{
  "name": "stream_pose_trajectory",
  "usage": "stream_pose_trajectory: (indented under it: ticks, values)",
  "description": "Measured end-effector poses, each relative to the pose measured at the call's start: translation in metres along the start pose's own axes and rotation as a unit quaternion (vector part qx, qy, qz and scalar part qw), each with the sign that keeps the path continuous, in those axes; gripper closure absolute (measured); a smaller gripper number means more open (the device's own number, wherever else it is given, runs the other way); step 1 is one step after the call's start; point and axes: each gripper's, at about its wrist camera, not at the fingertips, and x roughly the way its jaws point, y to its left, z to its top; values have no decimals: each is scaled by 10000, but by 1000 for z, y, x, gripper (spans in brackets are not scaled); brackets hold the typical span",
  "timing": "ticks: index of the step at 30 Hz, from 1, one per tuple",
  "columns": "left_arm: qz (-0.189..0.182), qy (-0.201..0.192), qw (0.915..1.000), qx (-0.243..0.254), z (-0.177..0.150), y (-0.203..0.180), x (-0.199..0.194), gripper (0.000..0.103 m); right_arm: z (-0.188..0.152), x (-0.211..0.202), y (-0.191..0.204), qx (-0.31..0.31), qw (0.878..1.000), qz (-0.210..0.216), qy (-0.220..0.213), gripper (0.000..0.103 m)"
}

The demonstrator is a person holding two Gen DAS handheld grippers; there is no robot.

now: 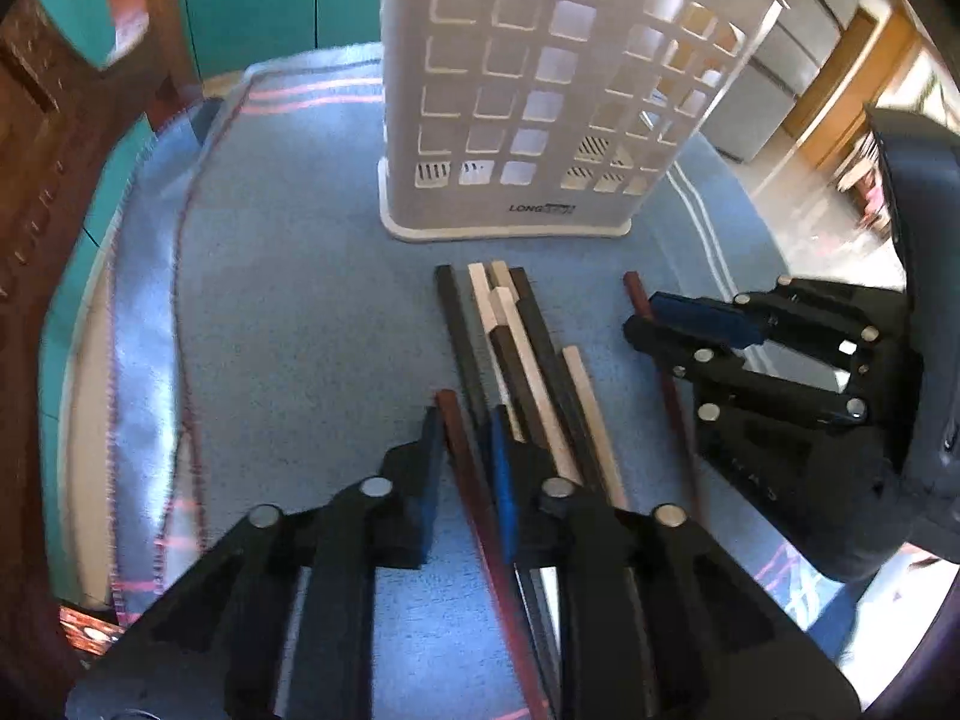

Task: Organize utensils
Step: 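Lower both tools toward the chopstick pile beside the white basket, then close the left tool on a red-brown chopstick while the right tool grasps another red-brown chopstick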

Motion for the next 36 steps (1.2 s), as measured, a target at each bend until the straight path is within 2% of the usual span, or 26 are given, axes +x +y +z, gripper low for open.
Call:
stream_pose_trajectory:
  ticks: [1,2,3,5,9,12,15,18,24,25,26,27,29,31,32,36]
  values:
    - [324,-54,9993,154,3,1,0,90,-1,1,3,-76,10000,-27,-30,90]
    - [493,-74,9985,240,1,0,-2,90,-2,0,4,-153,9998,-65,-85,91]
    - [511,-86,9983,261,-1,1,-3,90,-2,-1,5,-171,9997,-92,-119,91]
    - [273,-10,9995,161,-5,5,-5,90,-6,-2,2,-49,9999,-72,-114,91]
    - [317,-12,9993,184,-12,5,-9,89,-2,7,-11,141,9999,-75,-43,90]
    - [319,-1,9994,124,-16,11,-9,89,-14,7,-17,259,9995,-147,51,89]
    - [409,-33,9992,22,-14,9,-5,86,-18,6,-10,260,9987,-429,59,78]
    - [579,-16,9983,-21,-9,-2,1,81,-20,5,-1,291,9981,-533,85,77]
    - [762,-17,9970,-138,-4,-17,10,78,-17,3,4,464,9976,-493,118,77]
    - [777,-32,9969,-126,-4,-18,10,78,-16,5,4,494,9978,-437,121,79]
    - [774,-51,9969,-126,-2,-19,12,78,-14,7,4,530,9981,-294,129,88]
    - [766,-67,9969,-138,-3,-19,11,78,-11,10,2,568,9981,-203,129,92]
    - [702,-86,9973,-197,-5,-19,9,79,-9,11,0,604,9979,-202,83,94]
    - [682,-135,9974,-187,-10,-17,6,90,-7,12,-3,699,9975,-121,28,96]
    - [620,-169,9978,-192,-11,-16,5,92,-7,11,-5,763,9971,-51,2,96]
    - [457,-421,9979,-185,-12,-16,-10,94,-3,-12,-21,1033,9932,211,-490,96]
